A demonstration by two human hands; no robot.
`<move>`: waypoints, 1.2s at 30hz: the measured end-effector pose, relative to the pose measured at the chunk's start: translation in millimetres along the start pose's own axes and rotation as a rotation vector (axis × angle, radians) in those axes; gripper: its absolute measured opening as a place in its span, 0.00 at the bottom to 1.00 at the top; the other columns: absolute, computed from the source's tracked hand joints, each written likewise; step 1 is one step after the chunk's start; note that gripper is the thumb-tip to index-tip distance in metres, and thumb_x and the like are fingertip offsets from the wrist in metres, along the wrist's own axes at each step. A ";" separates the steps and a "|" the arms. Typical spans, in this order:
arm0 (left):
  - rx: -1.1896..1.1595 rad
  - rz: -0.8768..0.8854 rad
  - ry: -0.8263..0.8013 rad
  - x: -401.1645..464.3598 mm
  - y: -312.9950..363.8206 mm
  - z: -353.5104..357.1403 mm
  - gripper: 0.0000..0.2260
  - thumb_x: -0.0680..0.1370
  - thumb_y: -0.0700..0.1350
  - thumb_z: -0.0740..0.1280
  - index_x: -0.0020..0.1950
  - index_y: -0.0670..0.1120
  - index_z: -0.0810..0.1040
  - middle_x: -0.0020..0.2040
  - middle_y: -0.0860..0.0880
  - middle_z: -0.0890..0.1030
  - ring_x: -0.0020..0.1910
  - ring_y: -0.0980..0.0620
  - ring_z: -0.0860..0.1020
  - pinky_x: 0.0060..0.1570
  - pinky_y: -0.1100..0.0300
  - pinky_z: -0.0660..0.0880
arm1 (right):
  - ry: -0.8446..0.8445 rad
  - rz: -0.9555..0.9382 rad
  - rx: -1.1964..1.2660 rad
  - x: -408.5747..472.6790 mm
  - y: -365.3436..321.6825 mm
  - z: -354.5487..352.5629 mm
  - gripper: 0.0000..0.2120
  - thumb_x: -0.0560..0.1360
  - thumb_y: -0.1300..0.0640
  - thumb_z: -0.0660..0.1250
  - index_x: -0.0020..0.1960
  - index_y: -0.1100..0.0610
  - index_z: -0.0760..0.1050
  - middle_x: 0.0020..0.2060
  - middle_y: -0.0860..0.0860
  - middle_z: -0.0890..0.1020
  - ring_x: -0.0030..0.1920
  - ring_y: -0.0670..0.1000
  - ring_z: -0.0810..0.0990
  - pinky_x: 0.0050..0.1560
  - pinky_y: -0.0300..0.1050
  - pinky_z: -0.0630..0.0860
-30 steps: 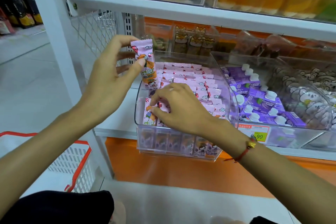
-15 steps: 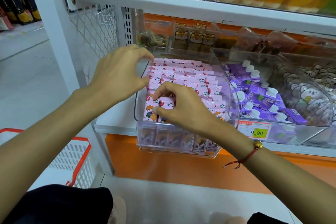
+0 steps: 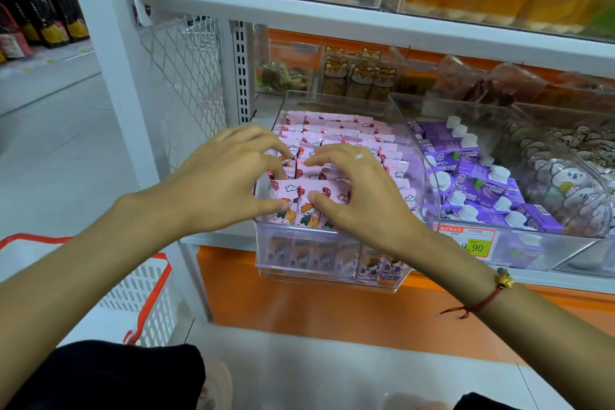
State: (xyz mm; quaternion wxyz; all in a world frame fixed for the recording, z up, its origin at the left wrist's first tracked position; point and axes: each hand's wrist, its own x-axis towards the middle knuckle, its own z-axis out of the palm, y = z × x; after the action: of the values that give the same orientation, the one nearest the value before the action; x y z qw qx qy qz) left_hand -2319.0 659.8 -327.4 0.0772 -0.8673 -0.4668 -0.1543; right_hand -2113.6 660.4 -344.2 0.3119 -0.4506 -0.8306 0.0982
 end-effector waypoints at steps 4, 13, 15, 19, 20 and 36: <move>-0.114 -0.101 0.124 -6.1 4.8 -2.4 0.15 0.72 0.59 0.68 0.55 0.54 0.77 0.62 0.56 0.76 0.65 0.54 0.68 0.62 0.53 0.68 | -0.141 -0.031 -0.127 1.2 7.4 -0.7 0.15 0.81 0.54 0.57 0.64 0.52 0.76 0.60 0.49 0.79 0.57 0.50 0.74 0.56 0.44 0.69; -0.608 -0.266 0.438 -8.9 11.7 -19.5 0.11 0.74 0.46 0.71 0.56 0.49 0.76 0.56 0.55 0.80 0.58 0.57 0.78 0.63 0.55 0.74 | -0.389 0.139 -0.015 72.2 2.7 -5.5 0.16 0.73 0.54 0.72 0.60 0.55 0.78 0.41 0.50 0.79 0.35 0.43 0.72 0.43 0.40 0.69; -0.720 -0.278 0.487 -7.9 14.3 -21.3 0.10 0.75 0.43 0.71 0.55 0.48 0.74 0.58 0.56 0.80 0.58 0.60 0.78 0.62 0.61 0.74 | -0.363 0.135 -0.036 79.5 2.7 -4.5 0.14 0.71 0.55 0.73 0.56 0.55 0.80 0.36 0.48 0.78 0.34 0.44 0.72 0.43 0.42 0.71; -0.864 -0.304 0.593 -4.9 17.5 -24.4 0.12 0.75 0.39 0.70 0.51 0.52 0.71 0.54 0.59 0.80 0.53 0.60 0.80 0.56 0.66 0.75 | -0.275 0.149 -0.078 81.5 1.8 -0.8 0.07 0.75 0.58 0.68 0.49 0.57 0.84 0.32 0.45 0.79 0.35 0.46 0.76 0.43 0.47 0.76; -0.875 -0.308 0.624 -4.0 18.6 -25.5 0.13 0.76 0.39 0.70 0.50 0.54 0.70 0.54 0.59 0.80 0.53 0.60 0.80 0.55 0.65 0.76 | -0.279 0.165 -0.060 79.1 2.3 -2.5 0.08 0.76 0.59 0.66 0.51 0.57 0.84 0.37 0.48 0.82 0.39 0.48 0.77 0.45 0.47 0.76; -1.296 -0.305 0.440 15.0 94.4 3.3 0.18 0.76 0.46 0.69 0.65 0.52 0.73 0.58 0.55 0.80 0.55 0.61 0.80 0.57 0.59 0.77 | 0.055 0.406 0.722 -41.4 -20.0 -56.5 0.14 0.76 0.56 0.66 0.61 0.56 0.76 0.47 0.54 0.82 0.42 0.45 0.81 0.47 0.40 0.77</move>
State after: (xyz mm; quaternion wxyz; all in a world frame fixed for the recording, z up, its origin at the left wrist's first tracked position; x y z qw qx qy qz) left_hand -2231.9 620.4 -324.5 -0.3852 -0.6122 -0.3706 -0.5826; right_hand -2076.5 608.7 -308.7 0.4464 -0.4695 -0.6286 0.4304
